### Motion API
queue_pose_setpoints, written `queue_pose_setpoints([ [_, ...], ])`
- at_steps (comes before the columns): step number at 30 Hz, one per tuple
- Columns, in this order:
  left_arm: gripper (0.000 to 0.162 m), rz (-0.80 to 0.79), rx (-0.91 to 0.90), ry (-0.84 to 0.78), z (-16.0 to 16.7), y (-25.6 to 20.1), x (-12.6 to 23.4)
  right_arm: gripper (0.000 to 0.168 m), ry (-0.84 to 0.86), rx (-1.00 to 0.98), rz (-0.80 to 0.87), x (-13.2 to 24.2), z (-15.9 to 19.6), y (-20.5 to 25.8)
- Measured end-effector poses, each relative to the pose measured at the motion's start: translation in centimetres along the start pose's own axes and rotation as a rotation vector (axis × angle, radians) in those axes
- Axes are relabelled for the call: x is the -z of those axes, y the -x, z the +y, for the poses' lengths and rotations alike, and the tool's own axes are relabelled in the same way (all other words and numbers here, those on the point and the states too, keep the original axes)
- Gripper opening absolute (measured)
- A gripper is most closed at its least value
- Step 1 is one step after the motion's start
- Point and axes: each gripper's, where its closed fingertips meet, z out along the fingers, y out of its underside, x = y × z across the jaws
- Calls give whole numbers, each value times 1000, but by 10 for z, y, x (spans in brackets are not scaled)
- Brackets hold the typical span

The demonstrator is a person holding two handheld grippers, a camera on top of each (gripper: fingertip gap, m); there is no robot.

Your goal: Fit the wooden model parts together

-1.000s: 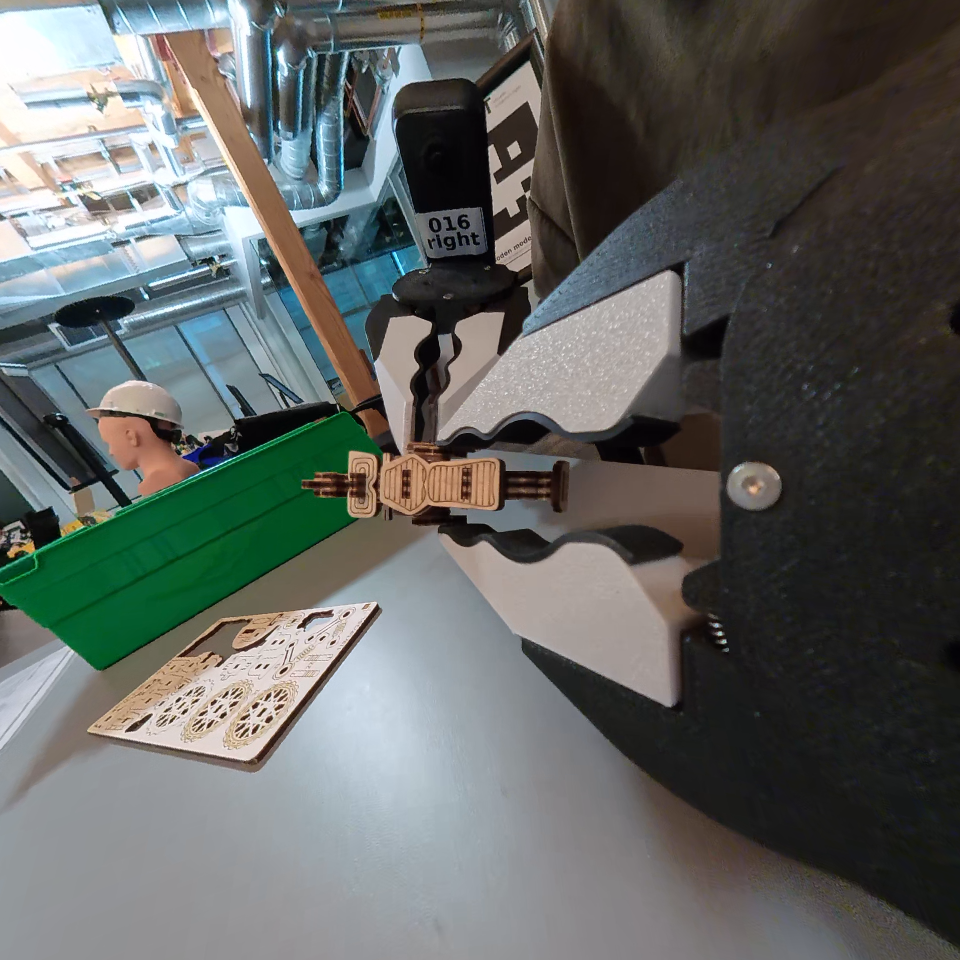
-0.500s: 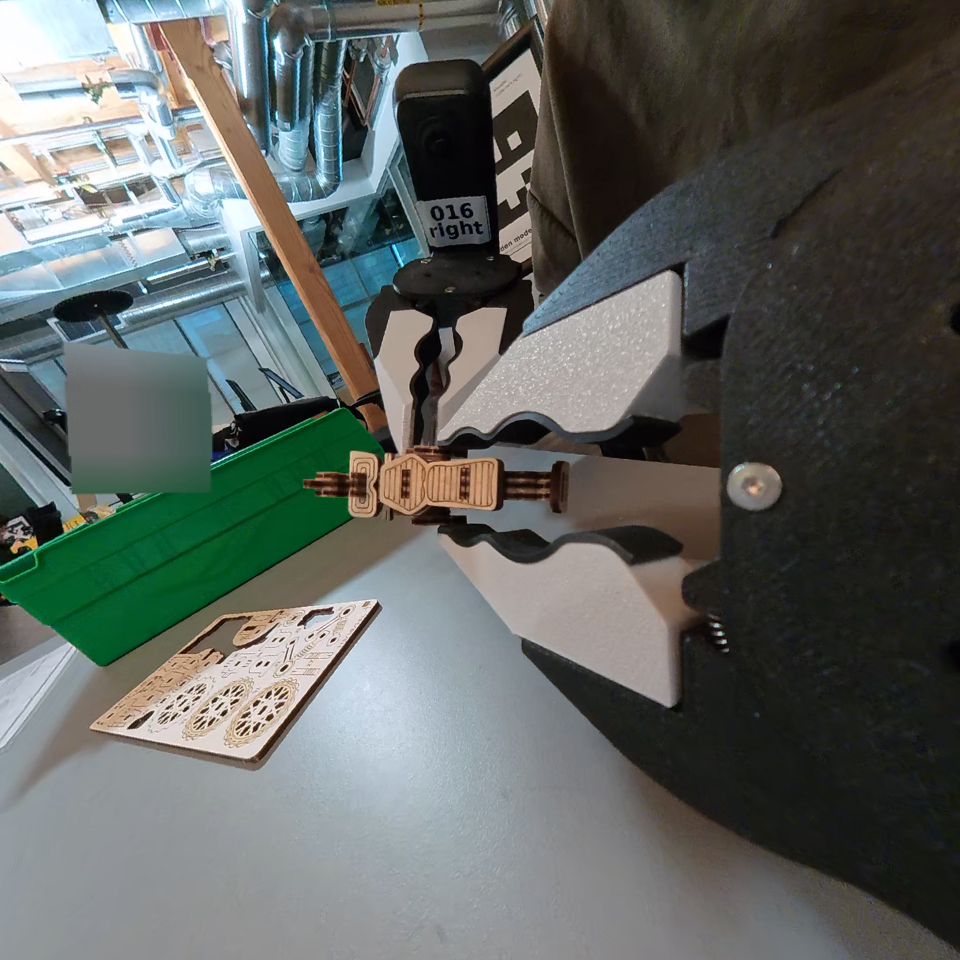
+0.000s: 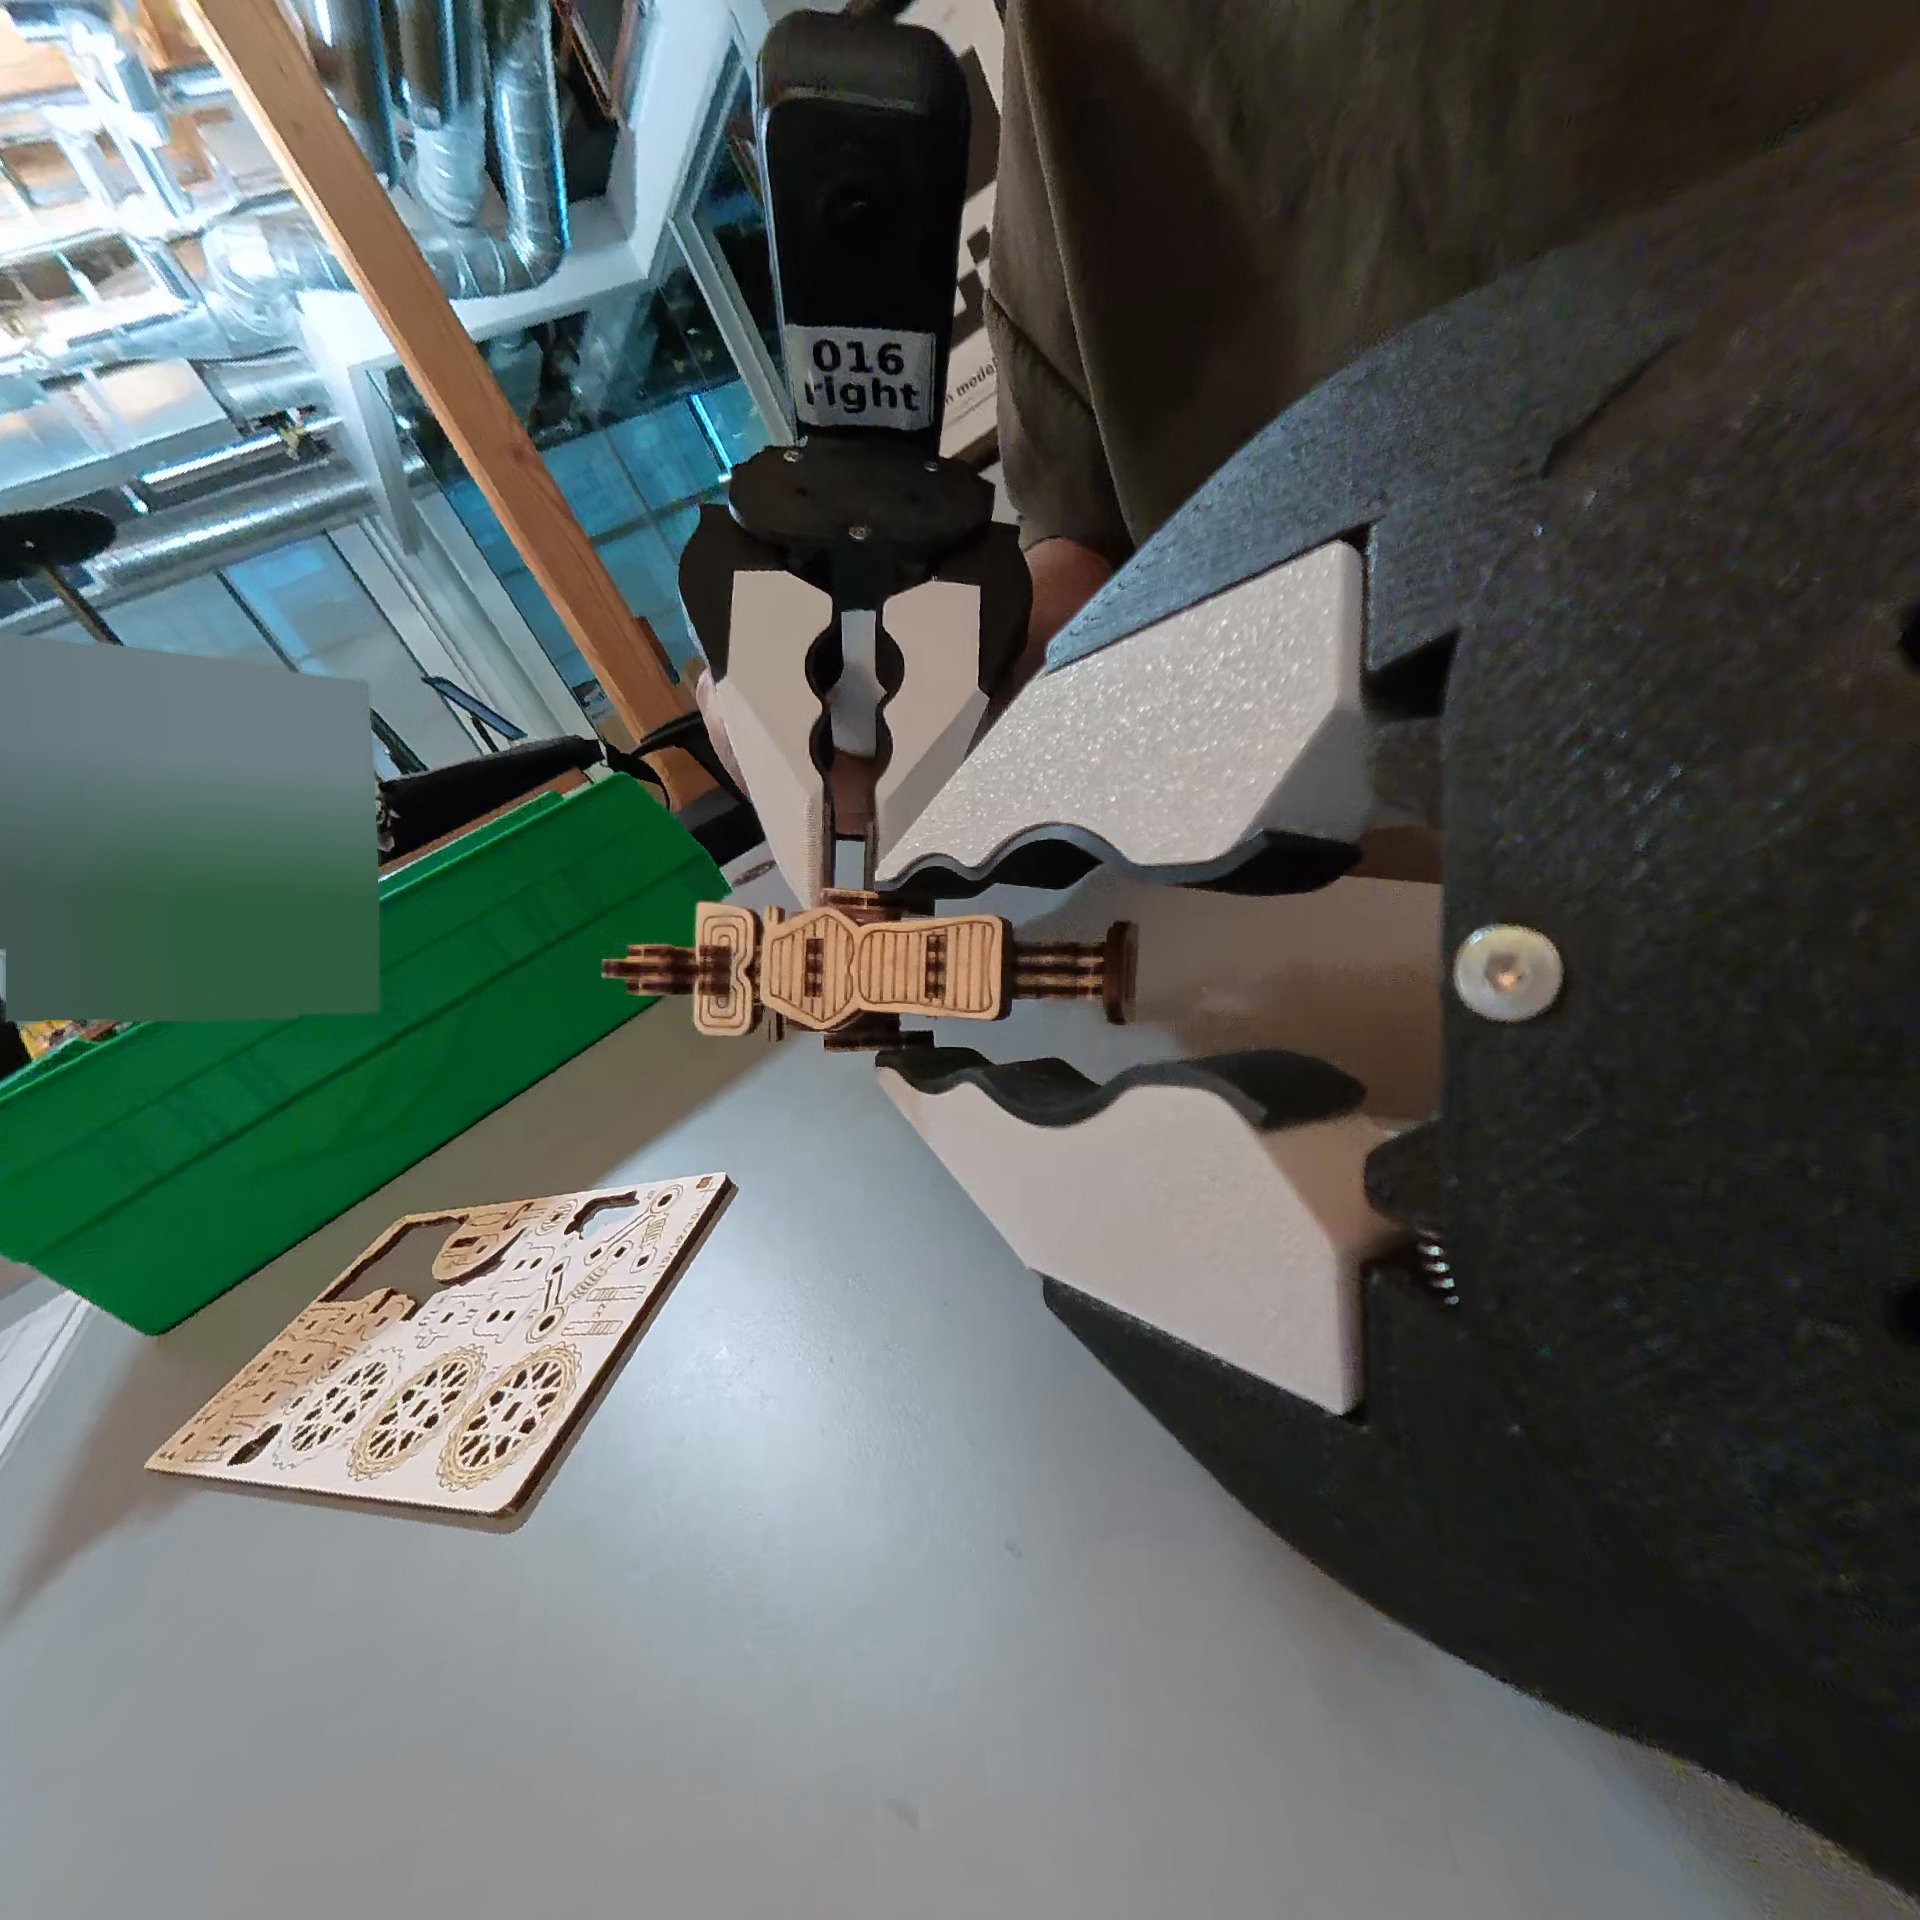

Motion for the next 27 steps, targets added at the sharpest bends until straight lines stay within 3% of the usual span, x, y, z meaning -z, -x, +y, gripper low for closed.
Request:
queue_pose_setpoints([
  [17,27,9,-22,49,8,-1,-2,5,3,17,-59,1,4,6],
  [27,27,28,-5,60,9,-2,-3,5,-20,-147,-124,2,4,6],
])
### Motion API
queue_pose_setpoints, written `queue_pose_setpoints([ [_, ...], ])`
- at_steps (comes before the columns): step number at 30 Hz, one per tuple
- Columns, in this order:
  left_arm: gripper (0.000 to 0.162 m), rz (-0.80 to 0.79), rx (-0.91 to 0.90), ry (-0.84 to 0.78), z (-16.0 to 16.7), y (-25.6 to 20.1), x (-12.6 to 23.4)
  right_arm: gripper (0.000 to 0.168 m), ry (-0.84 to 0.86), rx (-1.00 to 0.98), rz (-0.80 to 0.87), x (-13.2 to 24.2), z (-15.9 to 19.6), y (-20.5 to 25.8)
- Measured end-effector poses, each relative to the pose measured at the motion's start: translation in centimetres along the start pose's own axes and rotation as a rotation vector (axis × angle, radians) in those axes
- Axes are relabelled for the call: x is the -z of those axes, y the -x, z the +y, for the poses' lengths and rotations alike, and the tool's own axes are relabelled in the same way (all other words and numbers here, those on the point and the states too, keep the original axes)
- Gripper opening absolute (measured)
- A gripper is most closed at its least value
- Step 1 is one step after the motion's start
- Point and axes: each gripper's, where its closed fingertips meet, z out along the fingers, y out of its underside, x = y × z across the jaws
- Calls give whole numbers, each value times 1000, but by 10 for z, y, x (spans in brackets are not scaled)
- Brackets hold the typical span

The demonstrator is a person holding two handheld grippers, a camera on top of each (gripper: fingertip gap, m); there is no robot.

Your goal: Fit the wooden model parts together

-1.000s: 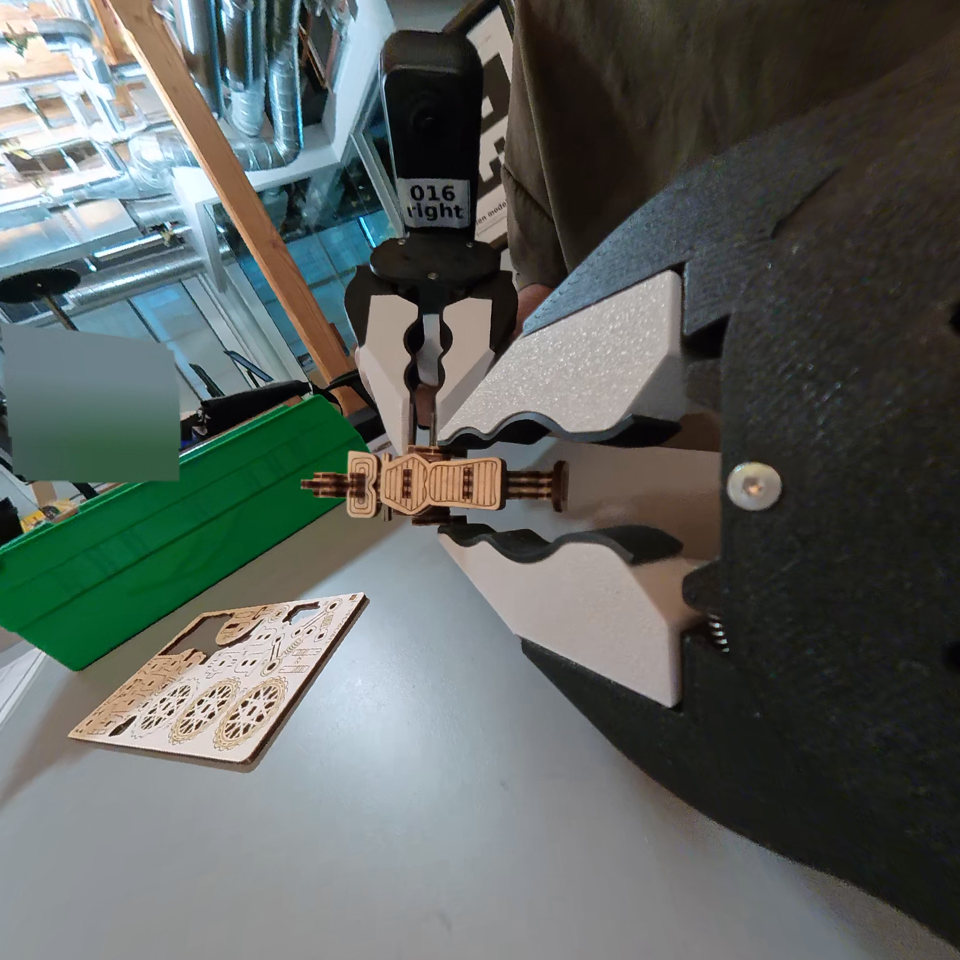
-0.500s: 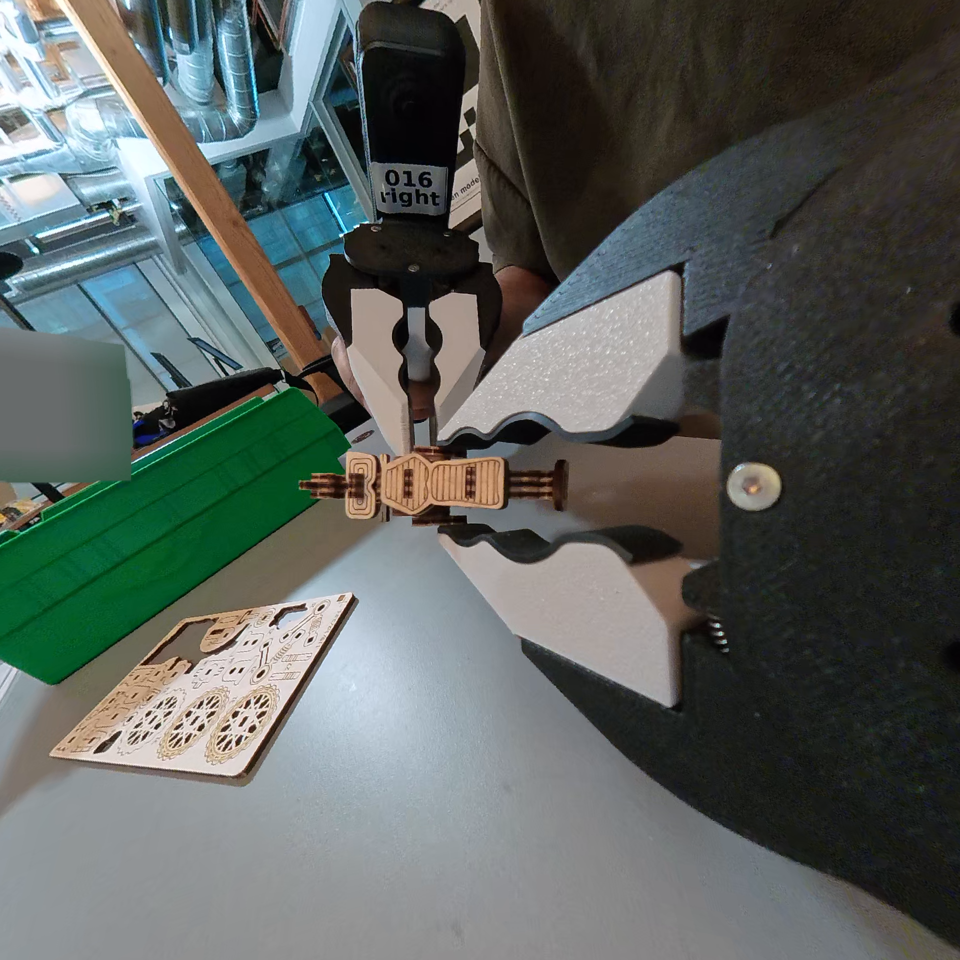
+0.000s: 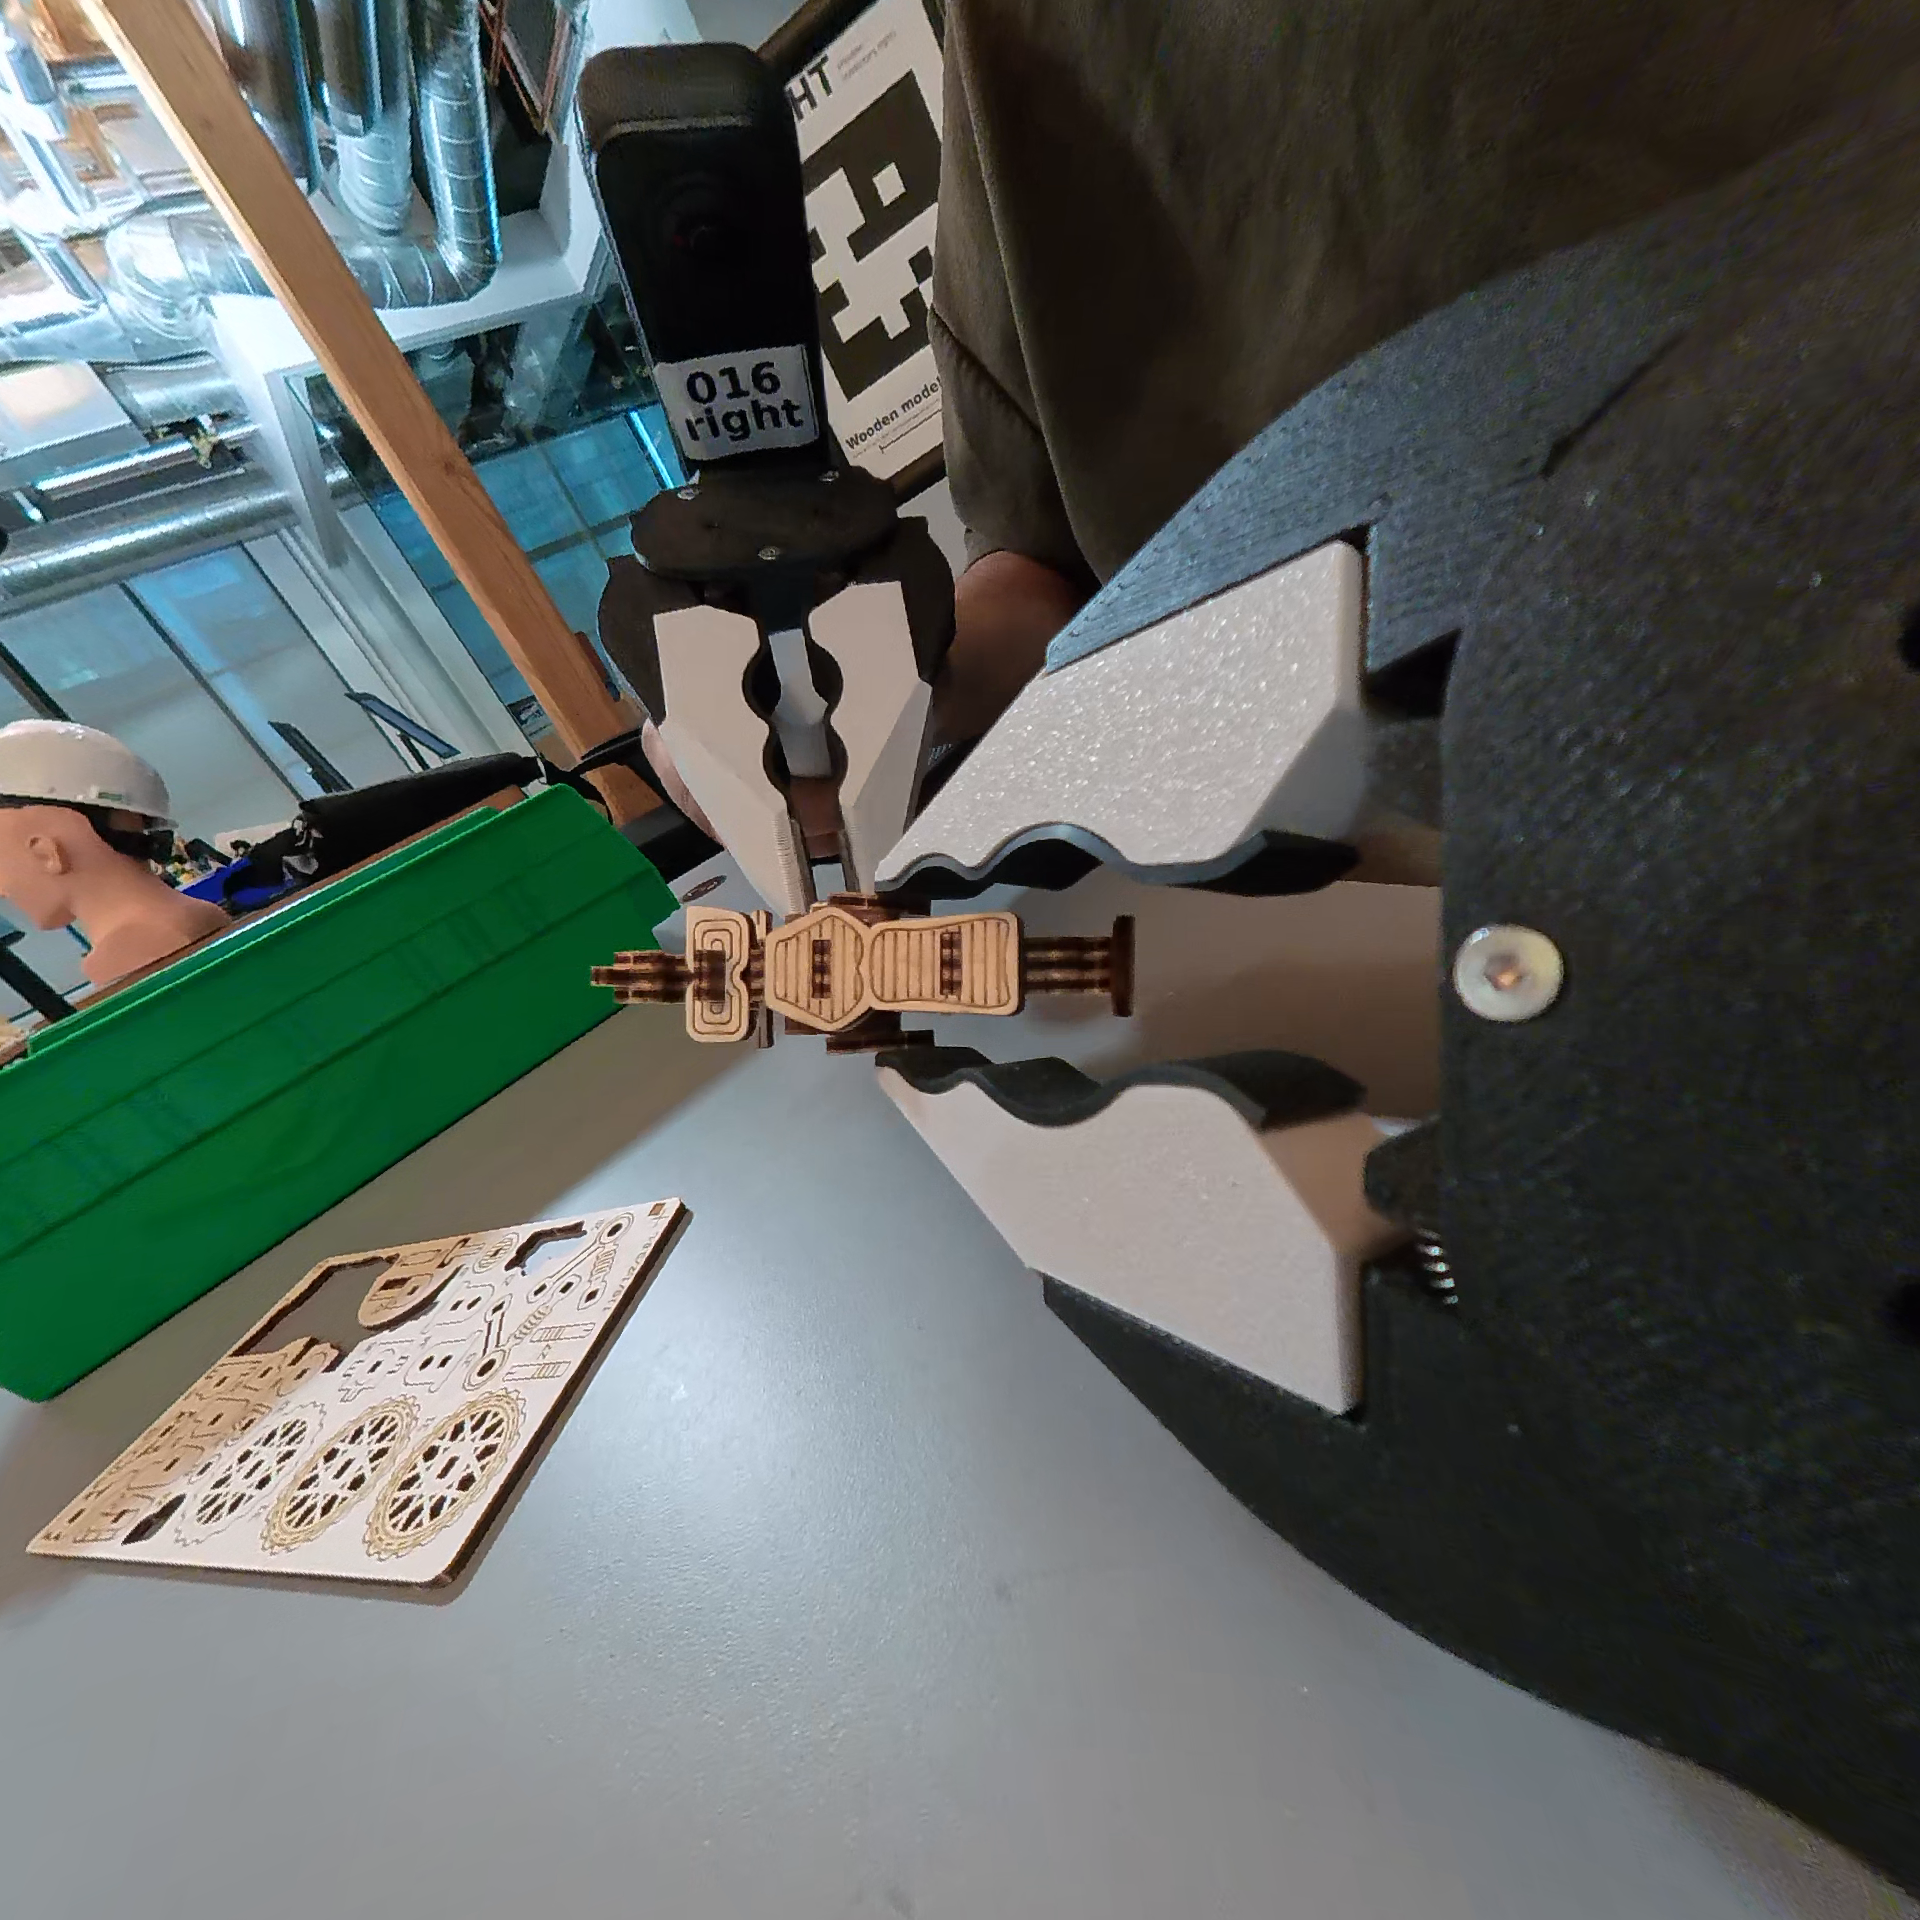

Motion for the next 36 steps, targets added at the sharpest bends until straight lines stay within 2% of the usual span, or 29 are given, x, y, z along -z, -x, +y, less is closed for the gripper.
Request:
queue_pose_setpoints([
  [10,27,-3,4,-1,0,1,0,5,16,-51,15,-1,0,-1],
  [16,27,7,14,8,2,0,-1,5,38,-27,77,-3,-1,-3],
  [28,27,14,18,19,3,-1,-2,5,28,22,72,-2,0,-3],
  [34,36,21,20,11,2,-2,-1,5,35,26,56,-4,2,-1],
  [36,28,0,24,3,1,1,0,5,34,24,57,-3,2,-1],
])
